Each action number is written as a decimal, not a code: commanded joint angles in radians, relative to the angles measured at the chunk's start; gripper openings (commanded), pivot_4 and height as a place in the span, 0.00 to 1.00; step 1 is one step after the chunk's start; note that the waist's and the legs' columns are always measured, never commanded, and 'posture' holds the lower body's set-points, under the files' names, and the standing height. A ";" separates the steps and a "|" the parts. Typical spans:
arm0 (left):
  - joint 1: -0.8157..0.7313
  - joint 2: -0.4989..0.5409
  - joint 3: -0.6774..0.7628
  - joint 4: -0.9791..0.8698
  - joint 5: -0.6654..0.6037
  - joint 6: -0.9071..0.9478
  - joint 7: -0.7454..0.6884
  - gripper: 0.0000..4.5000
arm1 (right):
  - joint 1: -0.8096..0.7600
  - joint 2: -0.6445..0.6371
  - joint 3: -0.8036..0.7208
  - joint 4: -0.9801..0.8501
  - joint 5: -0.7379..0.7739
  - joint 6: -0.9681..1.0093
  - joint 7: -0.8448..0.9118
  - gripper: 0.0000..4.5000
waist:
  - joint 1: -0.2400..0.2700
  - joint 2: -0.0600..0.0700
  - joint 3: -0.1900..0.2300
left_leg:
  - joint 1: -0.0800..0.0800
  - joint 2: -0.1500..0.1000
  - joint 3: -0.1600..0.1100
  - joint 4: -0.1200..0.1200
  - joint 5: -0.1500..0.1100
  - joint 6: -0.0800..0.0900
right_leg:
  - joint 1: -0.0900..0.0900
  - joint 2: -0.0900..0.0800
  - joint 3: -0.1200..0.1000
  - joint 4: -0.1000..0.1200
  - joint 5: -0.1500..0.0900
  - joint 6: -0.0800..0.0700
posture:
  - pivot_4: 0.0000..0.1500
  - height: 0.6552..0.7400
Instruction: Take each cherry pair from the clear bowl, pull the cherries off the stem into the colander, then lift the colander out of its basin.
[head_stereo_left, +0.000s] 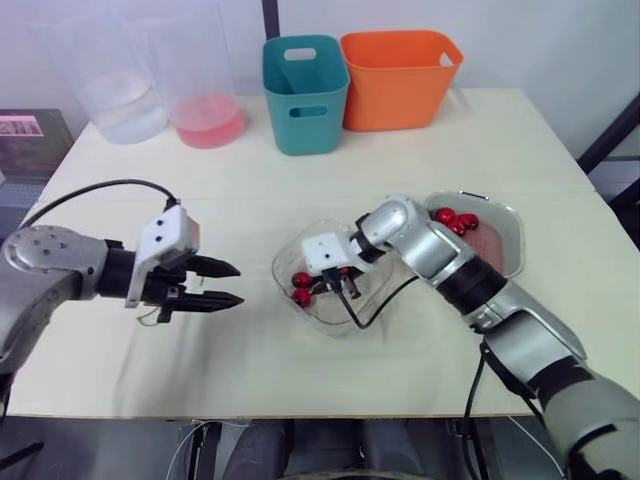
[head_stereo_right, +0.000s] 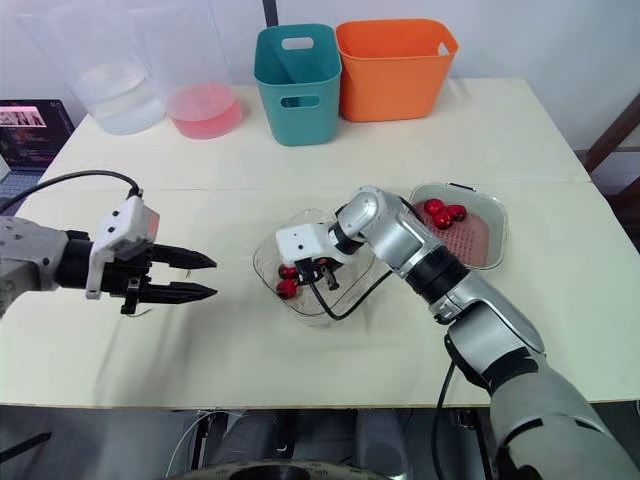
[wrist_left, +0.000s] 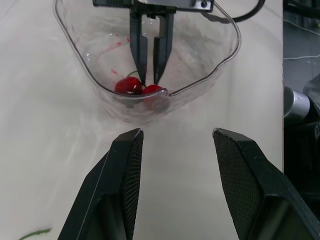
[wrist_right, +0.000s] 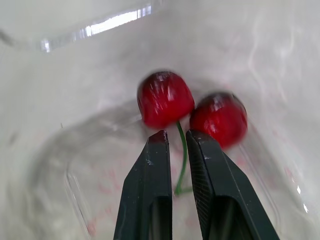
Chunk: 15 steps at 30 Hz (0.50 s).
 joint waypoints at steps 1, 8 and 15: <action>-0.013 0.000 0.006 0.011 0.012 -0.023 -0.006 0.52 | -0.040 -0.026 -0.054 -0.031 -0.002 -0.028 0.019 0.15 | -0.001 0.000 0.000 | 0.000 0.000 0.000 0.000 0.000 0.000 | 0.000 0.000 0.000 0.000 0.000 0.000 | 1.00 0.99; -0.027 -0.013 -0.011 0.024 0.025 -0.034 -0.010 0.52 | -0.025 -0.024 -0.099 -0.051 0.038 0.005 0.044 0.20 | 0.000 0.000 0.000 | 0.000 0.000 0.000 0.000 0.000 0.000 | 0.000 0.000 0.000 0.000 0.000 0.000 | 1.00 0.99; -0.031 -0.010 -0.015 0.032 0.030 -0.040 -0.016 0.52 | -0.006 0.029 -0.113 -0.025 0.013 0.049 -0.042 0.89 | 0.000 0.000 0.000 | 0.000 0.000 0.000 0.000 0.000 0.000 | 0.000 0.000 0.000 0.000 0.000 0.000 | 1.00 0.99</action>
